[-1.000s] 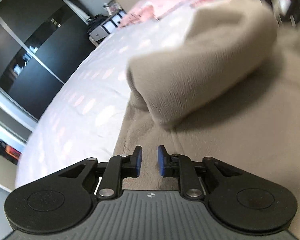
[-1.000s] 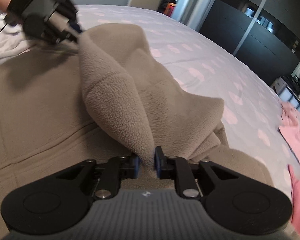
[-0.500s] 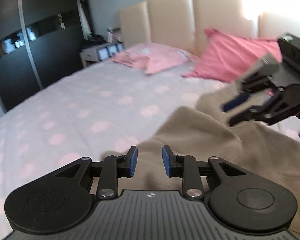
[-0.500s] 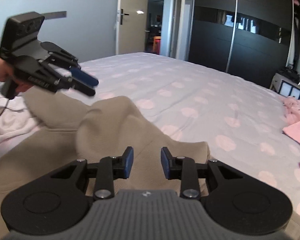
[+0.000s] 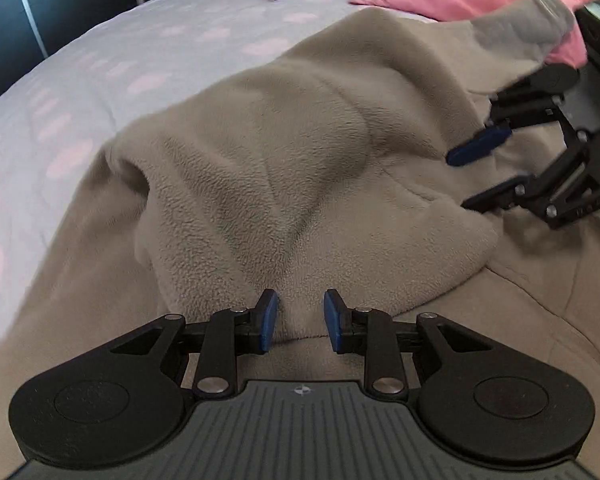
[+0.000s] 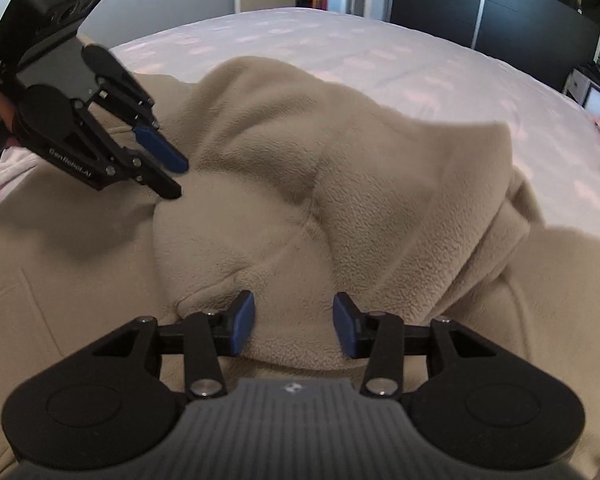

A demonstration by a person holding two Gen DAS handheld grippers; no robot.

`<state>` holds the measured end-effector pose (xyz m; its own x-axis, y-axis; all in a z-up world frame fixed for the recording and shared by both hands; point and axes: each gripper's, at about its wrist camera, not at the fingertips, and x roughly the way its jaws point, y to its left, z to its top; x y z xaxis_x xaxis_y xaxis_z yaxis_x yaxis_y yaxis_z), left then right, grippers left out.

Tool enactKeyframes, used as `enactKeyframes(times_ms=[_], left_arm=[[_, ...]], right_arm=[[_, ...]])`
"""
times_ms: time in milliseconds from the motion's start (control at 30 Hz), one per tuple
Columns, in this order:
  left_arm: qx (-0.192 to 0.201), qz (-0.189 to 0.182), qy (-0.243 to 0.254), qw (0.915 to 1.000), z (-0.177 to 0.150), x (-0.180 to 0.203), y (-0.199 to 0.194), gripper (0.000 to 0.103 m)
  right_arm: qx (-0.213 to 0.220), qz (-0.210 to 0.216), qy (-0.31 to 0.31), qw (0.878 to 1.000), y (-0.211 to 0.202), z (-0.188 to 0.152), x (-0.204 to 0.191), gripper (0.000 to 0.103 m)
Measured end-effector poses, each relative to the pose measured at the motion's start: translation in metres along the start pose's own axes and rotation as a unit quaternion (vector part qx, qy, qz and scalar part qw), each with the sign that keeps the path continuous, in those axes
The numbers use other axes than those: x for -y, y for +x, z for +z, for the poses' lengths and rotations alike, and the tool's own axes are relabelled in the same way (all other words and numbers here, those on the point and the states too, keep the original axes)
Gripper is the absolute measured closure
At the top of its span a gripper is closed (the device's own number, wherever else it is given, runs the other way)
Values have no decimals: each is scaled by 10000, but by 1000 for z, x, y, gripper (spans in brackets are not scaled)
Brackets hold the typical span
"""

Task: Fold clothes
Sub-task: 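Open both tools and release the hood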

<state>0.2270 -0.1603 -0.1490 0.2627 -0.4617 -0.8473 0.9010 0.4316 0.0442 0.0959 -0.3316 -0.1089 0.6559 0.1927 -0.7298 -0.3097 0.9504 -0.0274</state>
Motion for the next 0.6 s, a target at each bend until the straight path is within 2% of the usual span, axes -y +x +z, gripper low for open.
enactKeyframes(times_ms=[133,333,367,433,467,533,600], left_arm=[[2,19,-52,10000,1,-2,-11,78],[243,-92,238,9994,30,27,-49,78],[297,-143,328,9989,39,35,-55,76],[415,-243,509,9975,56,55,-64,60],[465,-299,593,9967,66,66,-66,57],[486,-398,823,9946,86,91,-61,56],[454,-325,1084,9925,96,117,-50,55]], right_arm=[[71,10,-109,9999,-8,2,-1,57],[723,-17,-14,9974,-51,-8,17,59],[804,-71,-4,9967,-57,-11,24,59],[922,-263,63,9954,-68,-14,38,60],[965,-363,108,9946,-72,-17,45,61],[1015,-595,158,9929,-77,-23,60,61],[995,-829,129,9915,-79,-30,72,63]])
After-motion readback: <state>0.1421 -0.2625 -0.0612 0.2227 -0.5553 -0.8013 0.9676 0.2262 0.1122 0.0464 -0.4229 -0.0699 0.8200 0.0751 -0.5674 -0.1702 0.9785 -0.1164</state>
